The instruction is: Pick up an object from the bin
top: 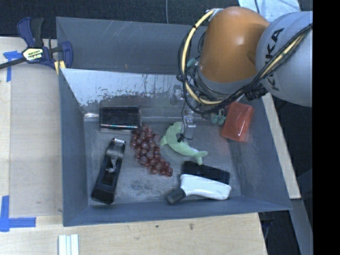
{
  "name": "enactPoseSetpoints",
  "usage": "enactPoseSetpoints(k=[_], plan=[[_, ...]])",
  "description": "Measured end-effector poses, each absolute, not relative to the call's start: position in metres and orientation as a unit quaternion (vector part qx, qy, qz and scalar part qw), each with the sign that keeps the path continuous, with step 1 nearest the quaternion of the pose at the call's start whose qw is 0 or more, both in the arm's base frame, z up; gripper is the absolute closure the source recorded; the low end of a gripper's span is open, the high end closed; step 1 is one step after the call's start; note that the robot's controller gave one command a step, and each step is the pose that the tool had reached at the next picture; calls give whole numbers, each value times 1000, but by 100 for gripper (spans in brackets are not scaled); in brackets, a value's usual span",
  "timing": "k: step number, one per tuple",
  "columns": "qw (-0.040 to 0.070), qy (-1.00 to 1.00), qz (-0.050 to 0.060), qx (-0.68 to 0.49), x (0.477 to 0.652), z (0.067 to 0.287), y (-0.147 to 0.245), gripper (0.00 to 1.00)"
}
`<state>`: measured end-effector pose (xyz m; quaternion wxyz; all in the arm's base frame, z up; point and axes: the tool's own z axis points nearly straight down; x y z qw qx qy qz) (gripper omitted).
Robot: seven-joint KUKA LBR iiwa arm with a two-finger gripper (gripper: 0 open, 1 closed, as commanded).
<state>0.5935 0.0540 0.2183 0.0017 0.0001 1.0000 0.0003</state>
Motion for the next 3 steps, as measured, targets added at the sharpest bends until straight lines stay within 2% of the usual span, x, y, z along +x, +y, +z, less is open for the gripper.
enactPoseSetpoints(k=[1,2,3], plan=[[3,999,1,36,588,185,37,0],[3,1000,0,20,592,139,20,0],[4,1000,0,-2,592,103,1,0]])
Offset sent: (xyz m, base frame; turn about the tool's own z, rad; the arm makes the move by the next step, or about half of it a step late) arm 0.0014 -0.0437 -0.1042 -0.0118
